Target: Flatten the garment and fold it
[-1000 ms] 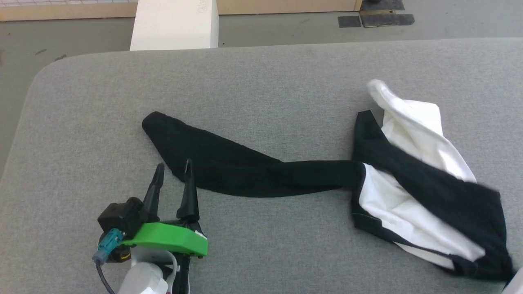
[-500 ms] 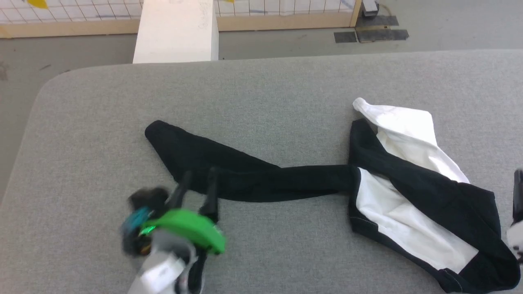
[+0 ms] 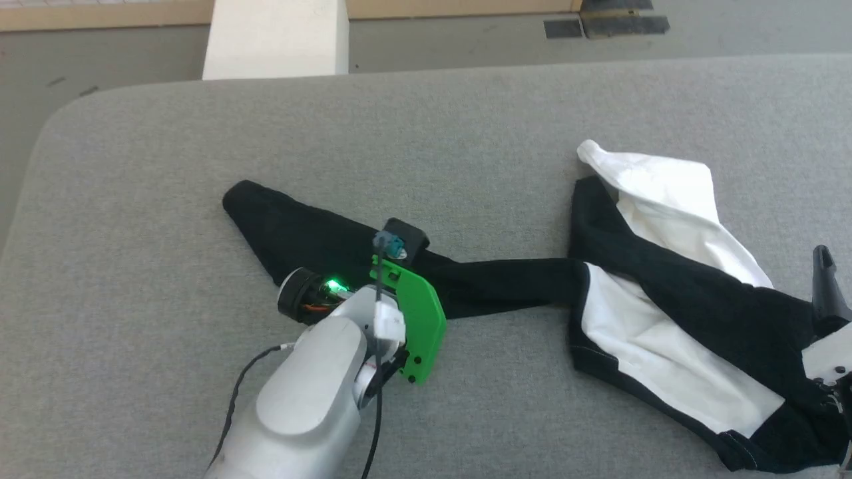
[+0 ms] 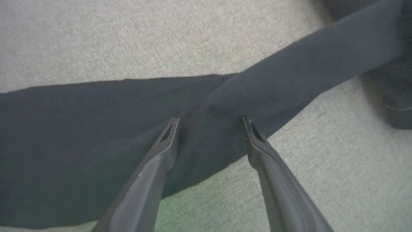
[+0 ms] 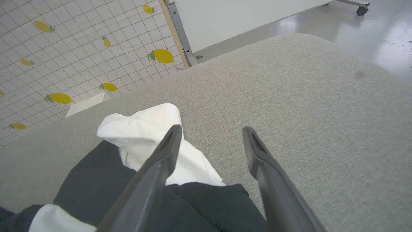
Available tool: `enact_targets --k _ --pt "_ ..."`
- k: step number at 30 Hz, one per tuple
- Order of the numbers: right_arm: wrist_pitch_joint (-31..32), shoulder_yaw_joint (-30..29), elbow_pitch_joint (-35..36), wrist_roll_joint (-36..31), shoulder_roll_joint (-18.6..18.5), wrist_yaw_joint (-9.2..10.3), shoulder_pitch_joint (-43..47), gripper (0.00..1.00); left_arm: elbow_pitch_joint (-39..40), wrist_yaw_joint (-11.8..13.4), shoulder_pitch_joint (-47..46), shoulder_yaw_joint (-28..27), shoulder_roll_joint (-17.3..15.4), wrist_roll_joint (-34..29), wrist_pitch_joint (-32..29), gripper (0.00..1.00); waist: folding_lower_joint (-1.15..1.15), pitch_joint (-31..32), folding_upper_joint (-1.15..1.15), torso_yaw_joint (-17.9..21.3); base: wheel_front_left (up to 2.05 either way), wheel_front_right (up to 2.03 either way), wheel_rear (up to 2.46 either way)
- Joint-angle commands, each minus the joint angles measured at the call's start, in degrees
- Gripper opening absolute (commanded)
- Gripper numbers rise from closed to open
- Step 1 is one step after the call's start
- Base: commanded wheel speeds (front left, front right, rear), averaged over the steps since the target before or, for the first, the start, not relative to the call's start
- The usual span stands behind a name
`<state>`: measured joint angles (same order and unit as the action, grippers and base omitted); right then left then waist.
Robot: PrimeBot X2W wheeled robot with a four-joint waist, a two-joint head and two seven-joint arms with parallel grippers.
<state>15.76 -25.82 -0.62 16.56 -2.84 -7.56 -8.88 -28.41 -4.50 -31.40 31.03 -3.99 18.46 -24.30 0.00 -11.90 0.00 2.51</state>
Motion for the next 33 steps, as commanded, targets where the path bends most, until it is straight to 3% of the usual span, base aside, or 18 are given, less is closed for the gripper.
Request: enact_targets --k 1,3,4,5,6,7,11,15,16,17,25,28,29,30,31,33 --pt "-0.6 0.1 -0.3 0.5 0.0 0.08 -1.0 1.00 -1.4 -0.2 -1.4 0.6 -0.3 -0.7 -1.4 1.00 0.00 -1.2 0.00 1.0 0.00 0.00 0.00" --pt "-0.9 0.1 -0.5 0.5 0.0 0.08 -1.1 1.00 -3.4 -0.6 -2.3 1.9 -0.5 -1.2 -4.4 1.00 0.00 -1.8 0.00 1.3 0.00 0.00 0.00" --pt "-1.2 0.1 -0.7 0.6 0.0 0.08 -1.2 1.00 -4.4 -0.9 -2.7 2.6 -0.5 -1.1 -5.7 0.85 0.00 -2.2 0.00 1.7 0.00 0.00 0.00" --pt "-1.4 0.0 -0.9 0.5 0.0 0.08 -1.3 1.00 -4.8 -1.1 -3.0 2.8 -0.5 -1.0 -5.9 0.42 0.00 -2.3 0.00 1.8 0.00 0.00 0.00" --pt "-1.6 -0.1 -1.1 0.5 0.0 0.08 -1.3 1.00 -5.2 -1.3 -2.9 2.9 -0.6 -0.6 -6.1 0.13 0.00 -2.4 0.00 2.0 0.00 0.00 0.00" --pt "-1.8 -0.3 -1.3 0.5 0.0 0.08 -1.3 1.00 -5.4 -1.4 -2.8 2.8 -0.6 0.0 -6.1 0.00 0.00 -2.5 0.00 2.0 0.00 0.00 0.00" --pt "-2.4 -0.9 -1.9 0.3 0.0 0.08 -1.2 1.00 -3.9 -0.4 -2.5 -1.6 -0.2 4.4 -1.5 0.00 0.00 -2.5 0.00 1.7 0.00 0.00 0.00" --pt "-2.4 -1.3 -2.2 -0.3 0.0 0.08 -1.1 1.00 -0.2 4.1 -3.3 -10.9 -2.3 9.1 5.1 0.00 0.00 -1.4 0.00 -0.6 0.00 0.00 0.00" --pt "-2.3 -0.6 -2.5 -0.3 0.0 0.08 -1.0 1.00 2.0 6.8 -3.3 -16.0 -4.7 11.0 7.6 0.00 0.00 -0.6 0.00 -1.9 0.00 0.00 0.00" --pt "-2.2 -0.3 -2.6 -0.3 0.0 0.08 -1.0 1.00 2.9 7.8 -3.0 -17.9 -5.7 11.7 8.5 0.00 0.00 -0.3 0.00 -2.3 0.00 0.00 0.00" --pt "-2.1 2.2 -2.8 -0.7 0.0 0.08 -1.1 1.00 8.3 15.6 5.0 -30.3 -9.8 17.1 11.6 0.00 0.00 0.8 0.00 -4.5 0.00 0.00 0.00" --pt "-1.9 3.5 -3.1 -0.8 0.0 0.08 -1.1 1.00 9.5 16.6 9.8 -31.6 -10.3 18.0 10.8 0.00 0.00 1.3 0.00 -4.9 0.00 0.00 0.00" --pt "-1.9 3.7 -3.2 -0.7 0.0 0.08 -1.0 1.00 9.9 16.4 10.9 -31.5 -10.2 18.2 10.7 0.15 0.00 1.5 0.00 -5.1 0.00 0.00 0.00" --pt "-2.0 3.8 -3.2 -0.6 0.0 0.08 -0.9 1.00 10.8 16.1 12.1 -31.5 -9.7 18.7 10.8 0.84 0.00 1.7 0.00 -5.4 0.00 0.00 0.00" --pt "-2.0 4.0 -3.1 -0.6 0.0 0.08 -0.8 1.00 11.6 16.0 12.8 -31.5 -9.5 18.8 11.2 1.00 0.00 1.8 0.00 -5.6 0.00 0.00 0.00" --pt "-2.0 5.1 -2.8 -0.8 0.0 0.08 -0.9 1.00 14.0 15.1 14.1 -31.4 -9.5 18.4 13.1 1.00 0.00 2.0 0.00 -5.8 0.00 0.00 0.00"
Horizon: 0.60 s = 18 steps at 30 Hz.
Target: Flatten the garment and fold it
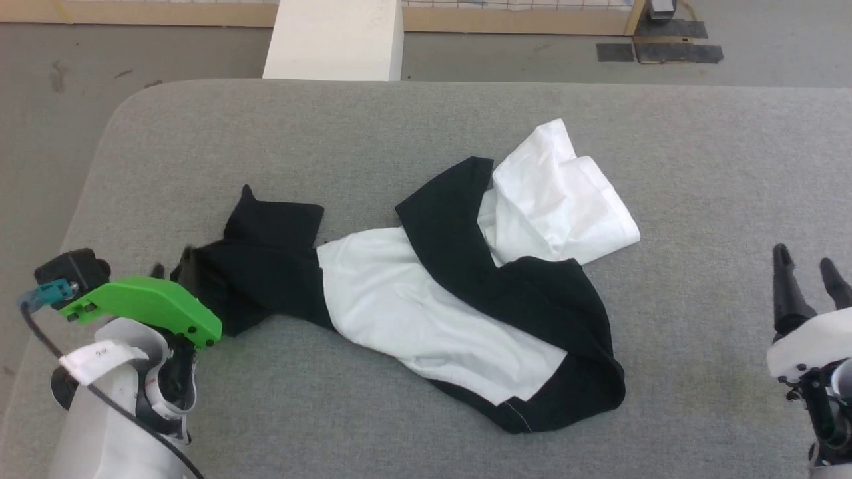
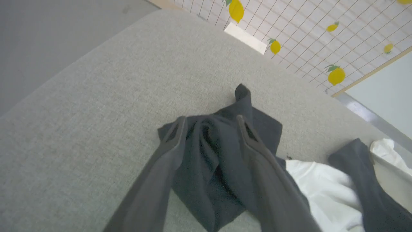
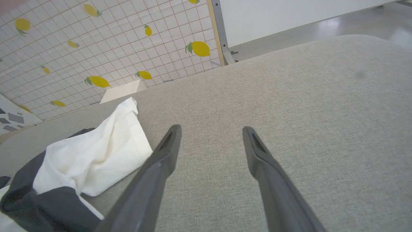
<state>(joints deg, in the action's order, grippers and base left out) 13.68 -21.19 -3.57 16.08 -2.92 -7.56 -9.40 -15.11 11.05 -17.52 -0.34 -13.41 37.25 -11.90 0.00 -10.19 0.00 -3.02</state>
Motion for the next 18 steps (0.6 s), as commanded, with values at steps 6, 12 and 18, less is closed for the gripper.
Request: enact_targets --k 6,12,18 --pt "2.0 7.3 2.1 -0.9 0.0 0.08 -1.1 1.00 8.8 -3.4 3.9 0.4 -1.0 -6.2 16.1 1.00 0.00 1.2 0.00 -0.7 0.00 0.00 0.00" --pt "8.8 21.7 2.2 -3.2 0.0 0.08 -3.3 1.00 11.0 -3.8 9.0 2.6 1.1 -11.3 25.4 1.00 0.00 1.8 0.00 -1.4 0.00 0.00 0.00" --pt "17.1 34.1 -2.1 -6.7 0.0 0.08 -9.0 1.00 10.7 -5.3 11.4 3.3 4.8 -10.7 26.6 1.00 0.00 1.1 0.00 -3.4 0.00 0.00 0.00"
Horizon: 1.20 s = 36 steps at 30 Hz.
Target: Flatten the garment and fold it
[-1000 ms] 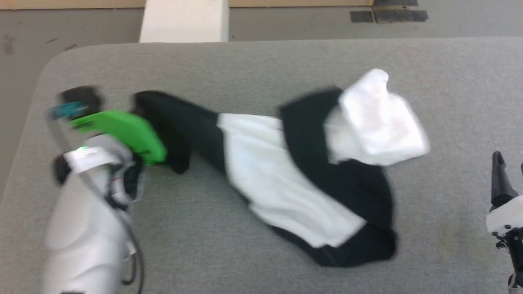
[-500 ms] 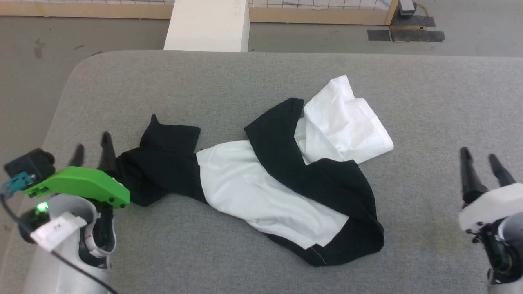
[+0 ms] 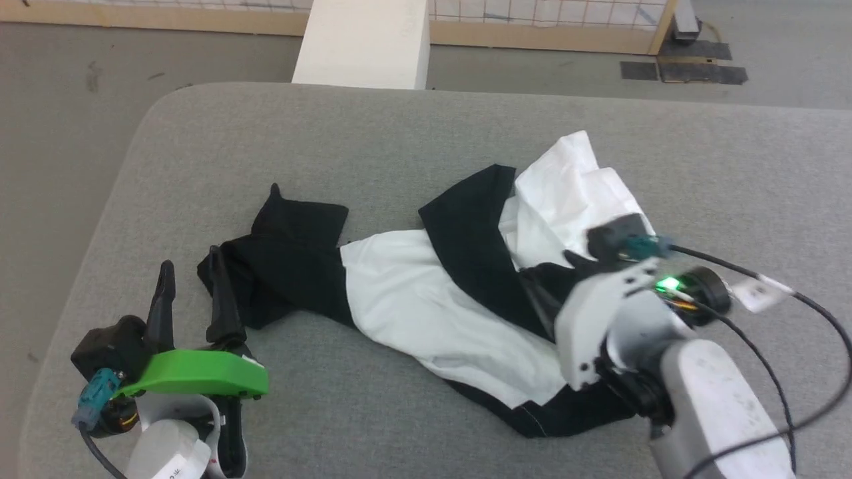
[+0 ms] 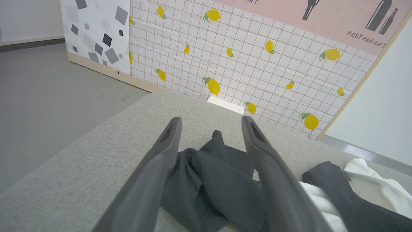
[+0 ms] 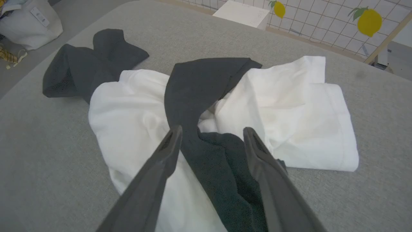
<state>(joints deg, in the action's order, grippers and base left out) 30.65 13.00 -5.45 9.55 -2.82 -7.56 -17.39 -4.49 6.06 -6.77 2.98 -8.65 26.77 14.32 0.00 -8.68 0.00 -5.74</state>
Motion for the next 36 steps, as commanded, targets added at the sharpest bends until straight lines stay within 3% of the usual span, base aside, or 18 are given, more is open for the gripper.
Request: enact_targets --k 1,8,14,15,20,24,30,36 --pt "1.1 1.2 -1.4 -0.2 -0.1 0.08 -2.3 1.00 -0.1 -0.5 0.7 -0.1 0.2 -0.5 0.5 1.00 0.00 -0.8 0.00 -1.1 0.00 0.00 0.00" --pt "7.3 5.5 -11.6 -1.8 -0.1 0.08 -9.9 1.00 0.4 -1.6 0.2 0.2 1.5 -2.9 0.6 1.00 0.00 -2.6 0.00 -3.9 0.00 0.00 0.00" --pt "6.0 8.6 -16.4 -0.6 -0.1 0.08 -13.4 1.00 0.4 -2.7 -0.4 0.1 2.7 -4.0 0.7 1.00 0.00 -4.0 0.00 -4.8 0.00 0.00 0.00" --pt "4.0 8.8 -17.7 0.8 -0.1 0.08 -14.3 0.00 0.2 -3.0 -0.5 -0.2 3.3 -4.5 0.7 1.00 0.00 -4.1 0.00 -4.6 0.00 0.00 0.00" --pt "-1.2 6.5 -16.1 4.6 -0.1 0.08 -15.2 0.00 -0.2 -3.5 -0.3 -1.1 3.9 -5.1 0.7 1.00 0.00 -3.6 0.00 -3.0 0.00 0.00 0.00" --pt "-5.6 -0.1 -11.5 5.8 -0.1 0.08 -14.9 0.00 -0.5 -3.9 -0.3 -1.7 4.2 -5.2 0.7 1.00 0.00 -3.1 0.00 -1.5 0.00 0.00 0.00" --pt "-8.8 -16.8 -0.7 2.6 -0.1 0.08 -8.4 0.00 -1.0 -4.3 -0.1 -1.9 4.5 -5.4 0.7 1.00 0.00 -2.6 0.00 0.8 0.00 0.00 0.00" --pt "-7.0 -36.6 6.7 1.1 -0.1 0.08 2.7 0.00 -1.9 -4.7 -0.2 -1.8 4.7 -5.3 0.7 1.00 0.00 -2.3 0.00 2.1 0.00 0.00 0.00"
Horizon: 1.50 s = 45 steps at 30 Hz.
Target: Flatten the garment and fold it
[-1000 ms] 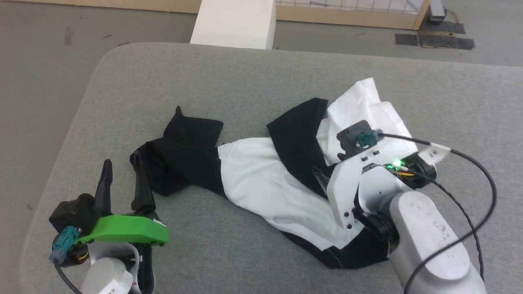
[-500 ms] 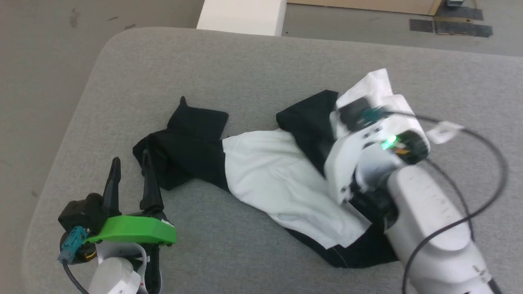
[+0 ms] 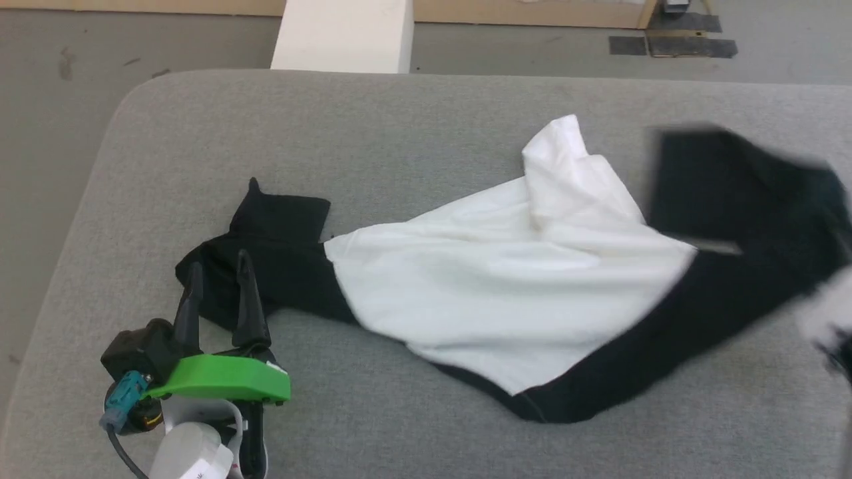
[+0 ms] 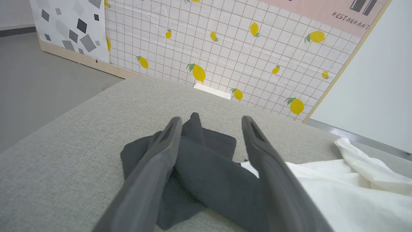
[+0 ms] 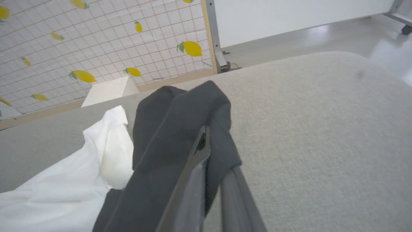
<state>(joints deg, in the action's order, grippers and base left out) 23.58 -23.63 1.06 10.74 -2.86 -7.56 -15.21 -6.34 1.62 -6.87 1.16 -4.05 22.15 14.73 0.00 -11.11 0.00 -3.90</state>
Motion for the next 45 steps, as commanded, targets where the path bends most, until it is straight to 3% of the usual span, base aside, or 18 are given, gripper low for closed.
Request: enact_targets --k 1,5,8,9,10,18,22,28,31,37,45 --pt "0.5 -3.1 0.5 0.0 0.0 0.08 2.3 0.00 -0.3 -0.3 -0.2 0.1 0.1 -0.6 0.3 1.00 0.00 0.1 0.00 0.4 0.00 0.00 0.00" --pt "1.9 -11.6 -1.9 0.1 0.0 0.08 6.6 0.00 -0.7 -0.3 -0.3 0.4 0.2 -0.3 0.3 1.00 0.00 0.0 0.00 1.0 0.00 0.00 0.00" --pt "2.5 -14.8 -4.6 -0.6 0.0 0.08 7.7 0.00 -1.1 -0.3 -0.3 0.5 0.2 -0.1 0.3 1.00 0.00 0.1 0.00 1.5 0.00 0.00 0.00" --pt "2.2 -15.1 -5.4 0.0 0.0 0.08 7.2 0.04 -1.2 -0.3 -0.3 0.5 0.2 0.0 0.2 1.00 0.00 0.1 0.00 1.7 0.00 0.00 0.00" --pt "1.7 -14.6 -5.7 0.1 0.0 0.08 7.0 1.00 -1.3 -0.2 -0.3 0.6 0.1 0.0 0.2 1.00 0.00 0.2 0.00 1.8 0.00 0.00 0.00" --pt "-2.9 -6.0 1.4 -0.7 0.0 0.08 3.0 1.00 -2.0 -0.4 -0.7 1.1 0.0 0.4 -0.1 1.00 0.00 0.8 0.00 1.9 0.00 0.00 0.00" --pt "0.2 2.6 4.0 -0.6 0.0 0.08 -0.5 1.00 -2.0 -0.5 -0.9 1.7 0.0 0.6 -0.2 1.00 0.00 0.6 0.00 1.0 0.00 0.00 0.00" --pt "9.2 10.5 0.3 -2.6 0.0 0.08 -6.8 1.00 -2.6 -0.9 -2.1 2.7 0.3 1.3 -0.1 1.00 0.00 -0.7 0.00 -1.9 0.00 0.00 0.00" --pt "13.3 14.8 -3.3 -4.0 0.0 0.08 -10.4 1.00 -2.9 -1.0 -2.2 2.1 0.0 1.5 -0.1 1.00 0.00 -1.5 0.00 -2.5 0.00 0.00 0.00" --pt "22.2 22.7 -17.0 -11.4 -0.2 0.08 -18.1 1.00 -3.4 -1.4 -2.7 2.5 0.1 1.7 0.1 1.00 0.00 -3.5 0.00 -4.2 0.00 0.00 0.00" --pt "30.2 31.8 -29.8 -15.3 -3.5 0.08 -24.6 1.00 -3.7 -1.6 -4.4 4.0 0.6 2.4 0.2 1.00 0.00 -6.5 0.00 -6.8 0.00 0.00 0.00"
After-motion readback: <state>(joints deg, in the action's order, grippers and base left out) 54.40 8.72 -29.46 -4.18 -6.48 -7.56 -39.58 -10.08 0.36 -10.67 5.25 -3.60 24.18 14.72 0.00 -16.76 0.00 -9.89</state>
